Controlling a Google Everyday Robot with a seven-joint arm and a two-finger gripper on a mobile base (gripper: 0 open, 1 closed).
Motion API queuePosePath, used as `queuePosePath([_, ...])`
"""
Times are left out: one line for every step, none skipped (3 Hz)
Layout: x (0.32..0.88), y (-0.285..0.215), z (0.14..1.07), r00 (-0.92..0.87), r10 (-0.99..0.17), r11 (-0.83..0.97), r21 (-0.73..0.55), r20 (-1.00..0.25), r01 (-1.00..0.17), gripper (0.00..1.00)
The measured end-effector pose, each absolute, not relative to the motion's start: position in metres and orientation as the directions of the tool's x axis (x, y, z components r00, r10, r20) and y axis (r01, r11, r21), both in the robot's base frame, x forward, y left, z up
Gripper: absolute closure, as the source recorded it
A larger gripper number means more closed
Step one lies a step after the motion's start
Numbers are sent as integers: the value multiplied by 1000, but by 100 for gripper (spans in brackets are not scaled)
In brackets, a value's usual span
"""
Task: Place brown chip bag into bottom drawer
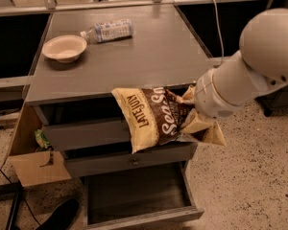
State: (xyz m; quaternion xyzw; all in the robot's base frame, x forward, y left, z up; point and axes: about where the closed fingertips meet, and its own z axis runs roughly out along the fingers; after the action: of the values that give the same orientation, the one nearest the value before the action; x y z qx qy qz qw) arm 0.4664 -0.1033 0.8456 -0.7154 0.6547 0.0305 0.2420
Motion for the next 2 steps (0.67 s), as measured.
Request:
queuePosePath([462, -92, 810, 173, -910, -47, -321, -376, -946, 100])
queuePosePath([460, -80, 767, 181, -912, -66, -304, -369, -950, 100])
